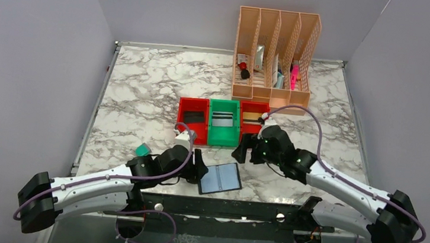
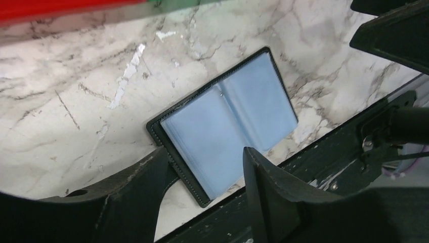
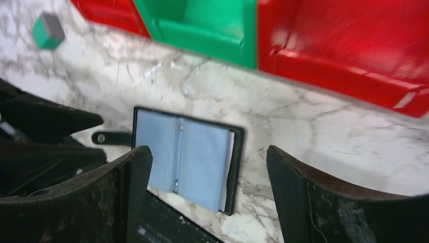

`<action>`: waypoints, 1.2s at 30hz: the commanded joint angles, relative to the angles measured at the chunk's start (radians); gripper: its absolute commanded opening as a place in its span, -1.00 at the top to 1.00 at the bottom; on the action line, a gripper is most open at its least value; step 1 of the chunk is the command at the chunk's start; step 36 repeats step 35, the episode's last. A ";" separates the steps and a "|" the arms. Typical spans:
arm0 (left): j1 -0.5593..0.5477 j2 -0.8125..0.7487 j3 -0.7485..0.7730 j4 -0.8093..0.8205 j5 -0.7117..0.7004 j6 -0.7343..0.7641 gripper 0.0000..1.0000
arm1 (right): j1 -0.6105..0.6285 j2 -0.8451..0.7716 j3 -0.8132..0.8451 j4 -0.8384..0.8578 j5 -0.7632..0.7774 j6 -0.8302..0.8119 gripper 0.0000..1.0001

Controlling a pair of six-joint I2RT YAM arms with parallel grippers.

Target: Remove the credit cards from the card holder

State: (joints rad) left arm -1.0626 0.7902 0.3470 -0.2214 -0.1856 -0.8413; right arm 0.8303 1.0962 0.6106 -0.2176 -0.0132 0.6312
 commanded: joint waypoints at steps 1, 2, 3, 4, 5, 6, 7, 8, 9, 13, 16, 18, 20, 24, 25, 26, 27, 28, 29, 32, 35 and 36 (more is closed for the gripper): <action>-0.002 0.017 0.126 -0.110 -0.132 0.097 -0.33 | 0.004 -0.102 0.066 -0.133 0.306 -0.057 -0.80; -0.002 0.033 0.152 -0.122 -0.159 0.119 -0.43 | 0.004 -0.123 0.076 -0.140 0.354 -0.067 -0.83; -0.002 0.052 0.183 -0.134 -0.182 0.144 -0.57 | 0.004 -0.140 0.087 -0.145 0.402 -0.076 -0.88; -0.001 0.072 0.217 -0.147 -0.203 0.177 -0.69 | 0.004 -0.159 0.095 -0.145 0.449 -0.083 -0.94; 0.002 0.095 0.254 -0.165 -0.232 0.206 -0.80 | 0.004 -0.181 0.102 -0.139 0.491 -0.095 -0.98; 0.007 0.118 0.296 -0.191 -0.260 0.233 -0.89 | 0.004 -0.196 0.105 -0.128 0.544 -0.113 -0.99; 0.017 0.145 0.353 -0.215 -0.284 0.261 -0.96 | 0.004 -0.211 0.109 -0.114 0.589 -0.133 -0.99; 0.031 0.173 0.394 -0.239 -0.289 0.296 -0.98 | 0.004 -0.226 0.110 -0.099 0.629 -0.152 -0.99; 0.054 0.203 0.441 -0.263 -0.276 0.335 -0.98 | 0.004 -0.242 0.108 -0.084 0.672 -0.169 -0.99; 0.214 0.285 0.559 -0.355 -0.214 0.443 -0.98 | -0.026 -0.287 0.085 -0.056 0.764 -0.191 -0.99; 0.361 0.241 0.556 -0.356 -0.179 0.483 -0.98 | -0.143 -0.300 0.072 -0.065 0.631 -0.196 -0.99; 0.411 0.169 0.523 -0.337 -0.219 0.483 -0.98 | -0.250 -0.293 0.049 -0.051 0.449 -0.222 -0.99; 0.414 0.082 0.472 -0.322 -0.320 0.436 -0.98 | -0.319 -0.274 0.041 -0.075 0.360 -0.219 -0.99; 0.414 -0.029 0.365 -0.313 -0.433 0.312 -0.98 | -0.325 -0.273 0.043 -0.072 0.341 -0.213 -0.99; 0.414 -0.043 0.362 -0.319 -0.440 0.301 -0.98 | -0.324 -0.276 0.052 -0.075 0.332 -0.209 -0.99; 0.414 -0.056 0.369 -0.322 -0.442 0.300 -0.98 | -0.325 -0.279 0.061 -0.077 0.314 -0.204 -0.99; 0.414 -0.070 0.375 -0.323 -0.448 0.298 -0.98 | -0.324 -0.285 0.064 -0.069 0.285 -0.204 -0.99; 0.414 -0.084 0.377 -0.322 -0.460 0.300 -0.98 | -0.324 -0.289 0.061 -0.056 0.253 -0.205 -0.99; 0.414 -0.097 0.375 -0.321 -0.476 0.301 -0.98 | -0.324 -0.295 0.054 -0.041 0.226 -0.210 -0.99; 0.414 -0.125 0.365 -0.325 -0.507 0.306 -0.98 | -0.324 -0.299 0.037 -0.007 0.189 -0.224 -0.99; 0.414 -0.121 0.370 -0.323 -0.461 0.319 -0.98 | -0.325 -0.285 0.037 -0.013 0.204 -0.215 -0.99; 0.414 -0.121 0.370 -0.323 -0.461 0.319 -0.98 | -0.325 -0.285 0.037 -0.013 0.204 -0.215 -0.99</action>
